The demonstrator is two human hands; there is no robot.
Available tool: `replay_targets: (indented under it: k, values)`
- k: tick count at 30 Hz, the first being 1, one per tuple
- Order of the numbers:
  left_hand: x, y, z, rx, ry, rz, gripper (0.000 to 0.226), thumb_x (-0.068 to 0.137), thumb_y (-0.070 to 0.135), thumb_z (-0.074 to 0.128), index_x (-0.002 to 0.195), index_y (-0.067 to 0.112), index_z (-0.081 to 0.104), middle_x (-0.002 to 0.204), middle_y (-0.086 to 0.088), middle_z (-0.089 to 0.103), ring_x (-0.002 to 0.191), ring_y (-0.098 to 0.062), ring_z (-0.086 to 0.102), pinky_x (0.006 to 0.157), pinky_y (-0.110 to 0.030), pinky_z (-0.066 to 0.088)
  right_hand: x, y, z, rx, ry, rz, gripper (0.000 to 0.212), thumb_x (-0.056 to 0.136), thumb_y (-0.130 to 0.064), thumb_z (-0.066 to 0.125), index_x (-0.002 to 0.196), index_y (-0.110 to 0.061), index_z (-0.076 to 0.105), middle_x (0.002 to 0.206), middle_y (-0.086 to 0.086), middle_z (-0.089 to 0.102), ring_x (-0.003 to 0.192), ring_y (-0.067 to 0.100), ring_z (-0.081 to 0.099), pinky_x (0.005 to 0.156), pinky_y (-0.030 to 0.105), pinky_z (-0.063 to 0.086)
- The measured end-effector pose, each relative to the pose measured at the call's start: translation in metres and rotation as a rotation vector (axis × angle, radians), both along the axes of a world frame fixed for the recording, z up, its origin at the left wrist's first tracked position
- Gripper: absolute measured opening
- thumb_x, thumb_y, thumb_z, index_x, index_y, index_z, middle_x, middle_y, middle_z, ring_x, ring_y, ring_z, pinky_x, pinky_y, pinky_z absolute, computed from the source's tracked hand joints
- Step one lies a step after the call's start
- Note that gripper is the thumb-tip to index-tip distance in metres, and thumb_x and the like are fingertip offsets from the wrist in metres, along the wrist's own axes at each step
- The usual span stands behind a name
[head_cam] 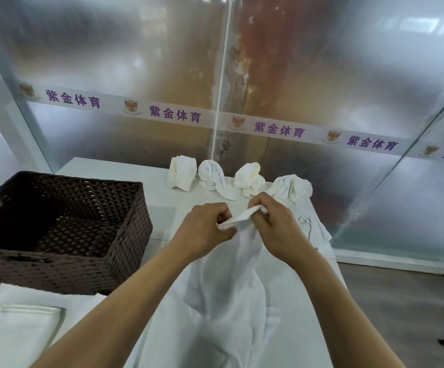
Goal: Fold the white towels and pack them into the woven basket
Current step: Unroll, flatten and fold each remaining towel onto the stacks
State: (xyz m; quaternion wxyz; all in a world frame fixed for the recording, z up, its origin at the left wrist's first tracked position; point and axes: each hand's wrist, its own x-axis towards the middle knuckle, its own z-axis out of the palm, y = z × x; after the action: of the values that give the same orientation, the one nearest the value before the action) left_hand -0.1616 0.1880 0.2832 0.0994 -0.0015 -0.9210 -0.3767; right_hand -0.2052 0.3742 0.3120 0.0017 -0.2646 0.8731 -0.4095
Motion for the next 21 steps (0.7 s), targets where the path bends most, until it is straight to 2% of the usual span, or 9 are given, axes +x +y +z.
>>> replay_targets:
  k: [3, 6, 8, 10, 12, 14, 15, 18, 21]
  values:
    - [0.007, -0.015, -0.026, -0.02, -0.132, -0.011, 0.01, 0.083, 0.024, 0.073, 0.082, 0.027, 0.064, 0.079, 0.015, 0.066, 0.072, -0.004, 0.06, 0.065, -0.024, 0.048, -0.005, 0.008, -0.002, -0.126, -0.087, -0.059, 0.02, 0.102, -0.01, 0.043, 0.09, -0.024, 0.05, 0.086, 0.0, 0.057, 0.072, 0.002, 0.046, 0.068, 0.019, 0.039]
    - [0.012, -0.033, -0.057, 0.02, -0.193, 0.017, 0.012, 0.088, 0.015, 0.068, 0.083, 0.027, 0.068, 0.077, 0.014, 0.068, 0.071, 0.0, 0.061, 0.063, -0.018, 0.045, -0.02, 0.021, 0.0, -0.089, -0.168, -0.114, 0.011, 0.096, -0.011, 0.052, 0.096, -0.022, 0.054, 0.094, -0.004, 0.059, 0.077, 0.001, 0.05, 0.068, 0.018, 0.039]
    - [0.009, -0.043, -0.068, 0.083, -0.194, 0.059, 0.011, 0.091, 0.016, 0.067, 0.084, 0.025, 0.07, 0.079, 0.011, 0.07, 0.073, -0.001, 0.062, 0.068, -0.023, 0.046, -0.038, 0.031, -0.002, -0.068, -0.14, -0.172, 0.013, 0.096, -0.012, 0.054, 0.099, -0.023, 0.06, 0.104, -0.006, 0.063, 0.089, 0.003, 0.056, 0.074, 0.019, 0.04]
    - [0.001, -0.053, -0.073, 0.112, -0.202, 0.122, 0.008, 0.094, 0.022, 0.067, 0.089, 0.026, 0.072, 0.084, 0.013, 0.072, 0.077, 0.0, 0.066, 0.075, -0.026, 0.052, -0.061, 0.041, -0.003, -0.071, -0.088, -0.235, 0.015, 0.098, -0.011, 0.055, 0.102, -0.02, 0.067, 0.109, -0.006, 0.068, 0.099, 0.012, 0.061, 0.078, 0.023, 0.042]
    - [-0.011, -0.061, -0.073, 0.127, -0.183, 0.199, 0.007, 0.095, 0.025, 0.067, 0.094, 0.027, 0.074, 0.086, 0.014, 0.073, 0.076, 0.001, 0.068, 0.078, -0.029, 0.056, -0.085, 0.053, -0.001, -0.047, -0.037, -0.288, 0.012, 0.099, -0.015, 0.061, 0.103, -0.019, 0.071, 0.105, -0.008, 0.07, 0.099, 0.015, 0.064, 0.076, 0.018, 0.044]
    - [-0.026, -0.065, -0.067, 0.125, -0.123, 0.284, 0.008, 0.095, 0.026, 0.067, 0.099, 0.027, 0.073, 0.089, 0.014, 0.072, 0.078, -0.002, 0.067, 0.078, -0.033, 0.057, -0.106, 0.064, 0.004, 0.049, 0.038, -0.32, 0.01, 0.098, -0.022, 0.064, 0.105, -0.022, 0.071, 0.1, -0.009, 0.069, 0.095, 0.015, 0.063, 0.074, 0.022, 0.043]
    - [-0.034, -0.065, -0.06, 0.125, -0.087, 0.324, 0.009, 0.096, 0.025, 0.065, 0.102, 0.026, 0.073, 0.091, 0.012, 0.07, 0.08, -0.005, 0.067, 0.075, -0.033, 0.057, -0.115, 0.068, 0.006, 0.117, 0.088, -0.335, 0.01, 0.099, -0.025, 0.063, 0.106, -0.024, 0.07, 0.098, -0.009, 0.066, 0.093, 0.016, 0.061, 0.074, 0.026, 0.042]
    - [-0.072, -0.057, -0.031, 0.262, 0.005, 0.403, 0.011, 0.101, 0.021, 0.058, 0.104, 0.021, 0.068, 0.099, 0.001, 0.065, 0.081, -0.016, 0.066, 0.05, -0.03, 0.057, -0.147, 0.071, 0.012, 0.248, 0.209, -0.413, 0.012, 0.104, -0.027, 0.053, 0.11, -0.022, 0.063, 0.094, -0.003, 0.063, 0.086, 0.022, 0.059, 0.073, 0.035, 0.044]
    - [-0.124, -0.043, 0.006, 0.487, 0.066, 0.458, 0.011, 0.104, 0.02, 0.051, 0.106, 0.02, 0.061, 0.115, -0.007, 0.057, 0.093, -0.026, 0.061, 0.05, -0.036, 0.061, -0.192, 0.065, 0.032, 0.091, 0.195, -0.499, 0.012, 0.106, -0.026, 0.048, 0.103, -0.017, 0.056, 0.089, 0.003, 0.064, 0.08, 0.028, 0.059, 0.069, 0.037, 0.048]
